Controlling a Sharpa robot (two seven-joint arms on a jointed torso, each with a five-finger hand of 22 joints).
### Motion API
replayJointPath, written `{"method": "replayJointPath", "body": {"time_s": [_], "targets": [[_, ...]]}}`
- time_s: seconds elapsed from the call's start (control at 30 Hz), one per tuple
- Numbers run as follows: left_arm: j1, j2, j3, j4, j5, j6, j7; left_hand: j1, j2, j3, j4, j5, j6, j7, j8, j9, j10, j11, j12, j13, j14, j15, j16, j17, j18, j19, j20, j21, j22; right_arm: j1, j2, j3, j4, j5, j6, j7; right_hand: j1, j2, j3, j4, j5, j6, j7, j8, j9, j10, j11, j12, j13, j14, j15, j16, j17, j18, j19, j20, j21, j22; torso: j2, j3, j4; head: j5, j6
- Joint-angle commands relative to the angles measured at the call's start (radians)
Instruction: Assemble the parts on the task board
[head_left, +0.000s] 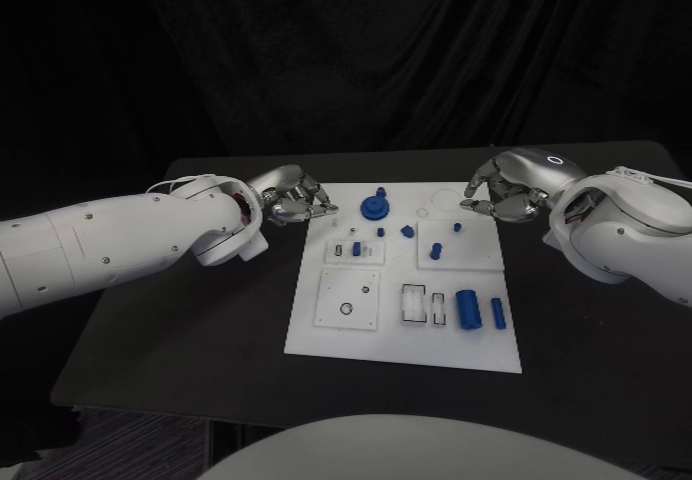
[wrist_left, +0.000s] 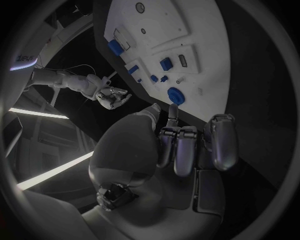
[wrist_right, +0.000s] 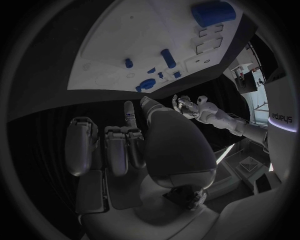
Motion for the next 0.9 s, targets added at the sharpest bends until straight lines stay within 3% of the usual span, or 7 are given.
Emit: {"method": "replayJointPath", "body": {"time_s": [0.03,0.23,0.27,0.33,0.47,0.77,0.9], "targets": [[-0.013,-0.006,0.001,-0.002,0.0,-0.078,0.161,0.012,0.007,-0.008,-0.007,0.02,0.011,-0.001,0.0,-0.006,0.056,0.001,-0.006,0.229,0.106,0.004,0.003,0.263,-0.004,0.0,0.004,-0.007,0.189,0.003,0.021,0.001,-0.004,-0.057,-0.042,-0.011,-0.012,0.002,-0.012,0.002,-0.016,0.01,-0.003,0.008,0.004,0.102,0.001,0.002,0.263,0.104,0.004,0.003,0.263,-0.016,0.055,0.003,0.01,0.214,0.0,-0.001,0.0001,0.0,0.0],[-0.035,-0.026,0.001,-0.004,-0.001,-0.101,0.228,0.07,0.023,-0.007,-0.025,0.075,0.018,-0.005,0.004,-0.021,0.044,-0.003,-0.017,0.221,0.106,0.0,0.003,0.263,-0.002,-0.006,0.001,-0.015,0.186,-0.003,0.077,0.001,-0.045,-0.107,-0.005,0.035,0.009,0.006,-0.02,-0.016,-0.034,-0.005,-0.003,0.0,0.005,0.102,0.0,0.002,0.263,0.104,0.003,0.003,0.263,-0.016,0.055,0.001,0.011,0.214,0.002,-0.0063,0.0001,0.001,0.0],[-0.039,-0.03,0.001,-0.004,-0.001,-0.103,0.237,0.073,0.025,-0.007,-0.026,0.077,0.018,-0.006,0.004,-0.022,0.041,-0.004,-0.02,0.219,0.106,0.0,0.003,0.263,-0.002,-0.007,0.001,-0.015,0.186,-0.004,0.09,0.001,-0.055,-0.114,0.003,0.044,0.081,0.016,0.007,-0.061,0.016,-0.033,-0.013,-0.02,-0.002,0.102,-0.024,0.002,0.263,0.104,-0.013,0.003,0.263,-0.014,0.053,-0.008,0.009,0.213,0.004,-0.0095,0.0028,-0.003,0.0],[-0.045,-0.036,0.001,-0.005,-0.001,-0.107,0.251,0.078,0.027,-0.007,-0.027,0.081,0.019,-0.006,0.004,-0.023,0.04,-0.004,-0.022,0.218,0.106,0.0,0.003,0.263,-0.002,-0.007,0.001,-0.015,0.186,-0.007,0.111,0.001,-0.071,-0.122,0.019,0.054,0.093,0.014,0.008,-0.069,0.025,-0.043,-0.016,-0.033,-0.006,0.102,-0.029,0.002,0.263,0.104,-0.019,0.003,0.263,-0.016,0.054,-0.015,0.014,0.215,0.006,-0.0144,0.0056,-0.008,0.0],[-0.055,-0.049,0.001,-0.003,-0.001,-0.118,0.274,0.081,0.028,-0.007,-0.027,0.083,0.019,-0.006,0.004,-0.024,0.04,-0.004,-0.022,0.218,0.106,0.0,0.003,0.263,-0.002,-0.007,0.0,-0.015,0.186,-0.016,0.153,0.001,-0.099,-0.131,0.077,0.044,0.064,0.003,-0.017,-0.049,-0.017,-0.041,-0.008,-0.05,-0.011,0.102,-0.023,0.002,0.263,0.104,-0.016,0.003,0.263,-0.022,0.063,-0.017,0.041,0.222,0.012,-0.0277,0.0165,-0.027,0.0],[-0.061,-0.067,0.001,0.005,-0.002,-0.117,0.29,0.086,0.03,-0.007,-0.028,0.089,0.02,-0.006,0.005,-0.026,0.036,-0.004,-0.025,0.215,0.106,-0.001,0.003,0.263,-0.002,-0.007,0.0,-0.015,0.186,-0.032,0.203,0.001,-0.138,-0.144,0.215,-0.018,0.008,-0.001,-0.059,-0.015,-0.073,-0.042,0.001,-0.077,-0.015,0.102,-0.011,0.002,0.263,0.104,-0.007,0.003,0.263,-0.02,0.058,-0.01,0.033,0.219,0.027,-0.0484,0.0369,-0.058,0.0],[-0.062,-0.069,0.001,0.008,-0.002,-0.116,0.297,0.087,0.033,-0.007,-0.026,0.093,0.021,-0.006,0.004,-0.028,0.034,-0.004,-0.027,0.214,0.106,-0.001,0.003,0.263,-0.002,-0.007,0.0,-0.015,0.186,-0.036,0.213,0.001,-0.151,-0.146,0.265,-0.022,0.058,0.013,-0.044,-0.057,0.013,-0.065,0.0,-0.105,-0.021,0.093,-0.016,-0.004,0.252,0.104,-0.009,0.003,0.263,-0.013,0.045,-0.009,0.003,0.209,0.033,-0.0558,0.0426,-0.071,0.0]]}}
